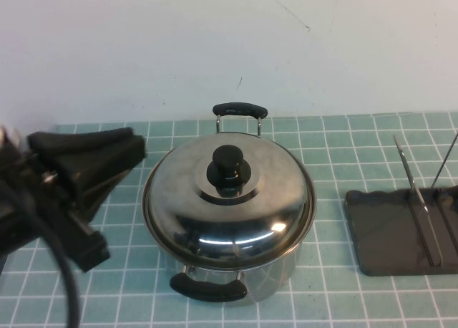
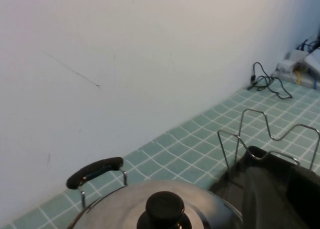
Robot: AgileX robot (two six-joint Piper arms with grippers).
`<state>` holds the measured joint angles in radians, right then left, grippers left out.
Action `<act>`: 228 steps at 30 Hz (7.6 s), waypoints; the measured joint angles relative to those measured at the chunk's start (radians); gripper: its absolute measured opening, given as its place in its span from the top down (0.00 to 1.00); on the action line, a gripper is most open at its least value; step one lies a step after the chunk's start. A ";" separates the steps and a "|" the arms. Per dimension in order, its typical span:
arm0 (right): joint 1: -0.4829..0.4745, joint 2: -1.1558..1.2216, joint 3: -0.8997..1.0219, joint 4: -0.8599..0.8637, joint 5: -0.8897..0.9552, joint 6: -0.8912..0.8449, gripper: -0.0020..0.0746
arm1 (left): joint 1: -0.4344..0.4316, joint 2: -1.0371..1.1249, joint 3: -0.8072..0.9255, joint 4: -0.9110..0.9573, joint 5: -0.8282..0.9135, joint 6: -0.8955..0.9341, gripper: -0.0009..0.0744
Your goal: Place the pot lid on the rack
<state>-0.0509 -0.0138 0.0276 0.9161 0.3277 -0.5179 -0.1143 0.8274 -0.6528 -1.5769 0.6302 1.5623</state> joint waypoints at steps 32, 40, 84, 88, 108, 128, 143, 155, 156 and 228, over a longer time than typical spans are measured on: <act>0.000 0.000 0.000 0.005 0.002 -0.002 0.98 | -0.314 0.690 -0.260 -0.152 -0.322 0.338 0.55; 0.000 0.000 0.000 0.125 0.023 -0.002 0.98 | -0.314 0.558 -0.339 -0.133 -0.324 0.343 0.56; 0.000 0.926 -0.637 0.767 0.651 -0.308 0.39 | -0.317 0.464 -0.392 -0.097 0.076 -0.275 0.56; 0.009 0.999 -0.697 0.767 0.688 -0.304 0.39 | -0.323 0.464 -0.392 -0.097 0.078 -0.247 0.56; 0.088 1.098 -0.792 0.751 0.693 -0.608 0.82 | -0.444 0.489 -0.394 -0.116 -0.207 -0.051 0.21; 0.088 1.053 -0.872 0.100 0.371 -0.558 0.82 | -0.449 0.204 -0.274 0.152 -0.595 -0.089 0.96; 0.088 1.296 -0.864 0.102 0.269 -0.581 0.82 | -0.449 0.204 -0.220 0.154 -0.597 -0.052 0.99; 0.088 1.318 -0.864 0.102 0.261 -0.611 0.80 | -0.449 0.204 -0.220 0.154 -0.608 -0.002 0.99; 0.088 1.318 -0.864 0.102 0.261 -0.613 0.76 | -0.449 0.204 -0.220 0.154 -0.608 -0.002 0.99; -0.120 0.078 -0.383 0.079 0.261 -0.577 0.98 | -0.449 -0.751 0.673 -0.186 -0.961 0.219 0.99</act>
<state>-0.1708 0.0646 -0.3549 0.9955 0.5884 -1.0952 -0.5629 0.0767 0.0207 -1.7631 -0.3305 1.7818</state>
